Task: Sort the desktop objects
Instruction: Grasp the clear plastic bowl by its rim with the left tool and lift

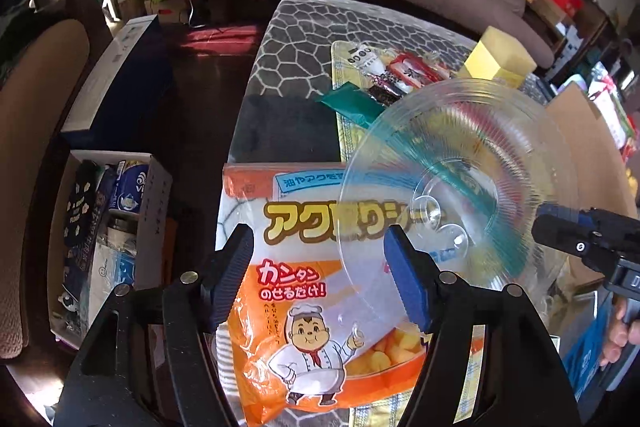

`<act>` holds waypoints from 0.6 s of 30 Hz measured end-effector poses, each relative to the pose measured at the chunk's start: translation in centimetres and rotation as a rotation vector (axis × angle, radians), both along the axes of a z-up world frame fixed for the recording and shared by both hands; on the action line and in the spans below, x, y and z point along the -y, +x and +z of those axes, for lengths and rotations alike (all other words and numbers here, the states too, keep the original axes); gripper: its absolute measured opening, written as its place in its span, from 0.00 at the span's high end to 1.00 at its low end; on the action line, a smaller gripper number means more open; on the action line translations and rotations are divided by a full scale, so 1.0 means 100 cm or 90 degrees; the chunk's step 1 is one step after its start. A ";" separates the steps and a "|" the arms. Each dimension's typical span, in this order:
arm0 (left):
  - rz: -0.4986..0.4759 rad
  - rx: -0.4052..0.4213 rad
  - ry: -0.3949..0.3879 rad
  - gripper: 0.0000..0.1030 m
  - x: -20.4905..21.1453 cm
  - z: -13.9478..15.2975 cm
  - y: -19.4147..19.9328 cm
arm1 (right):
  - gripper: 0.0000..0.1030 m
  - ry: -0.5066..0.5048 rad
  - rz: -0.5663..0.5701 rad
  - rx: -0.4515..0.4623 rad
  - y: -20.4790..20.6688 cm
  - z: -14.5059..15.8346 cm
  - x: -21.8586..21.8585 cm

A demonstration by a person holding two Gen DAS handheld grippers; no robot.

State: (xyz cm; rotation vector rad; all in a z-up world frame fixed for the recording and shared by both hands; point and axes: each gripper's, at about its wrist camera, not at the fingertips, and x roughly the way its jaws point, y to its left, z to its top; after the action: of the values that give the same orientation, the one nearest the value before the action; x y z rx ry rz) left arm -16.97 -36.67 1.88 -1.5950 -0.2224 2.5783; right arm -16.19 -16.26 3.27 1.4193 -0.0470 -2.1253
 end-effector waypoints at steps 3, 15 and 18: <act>-0.033 0.004 -0.016 0.32 -0.012 -0.004 -0.013 | 0.86 -0.056 -0.047 0.059 -0.013 -0.018 -0.024; -0.077 0.109 0.046 0.93 -0.052 -0.020 -0.022 | 0.84 -0.124 -0.065 0.131 -0.024 -0.027 -0.054; -0.074 0.157 0.073 0.93 -0.057 -0.014 -0.026 | 0.84 -0.108 -0.052 0.110 -0.024 -0.012 -0.057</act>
State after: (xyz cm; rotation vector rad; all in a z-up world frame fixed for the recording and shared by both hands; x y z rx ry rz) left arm -19.53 -30.99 0.46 -1.8218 -0.2815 2.2387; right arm -18.56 -10.57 2.04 1.5167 -0.3485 -2.0040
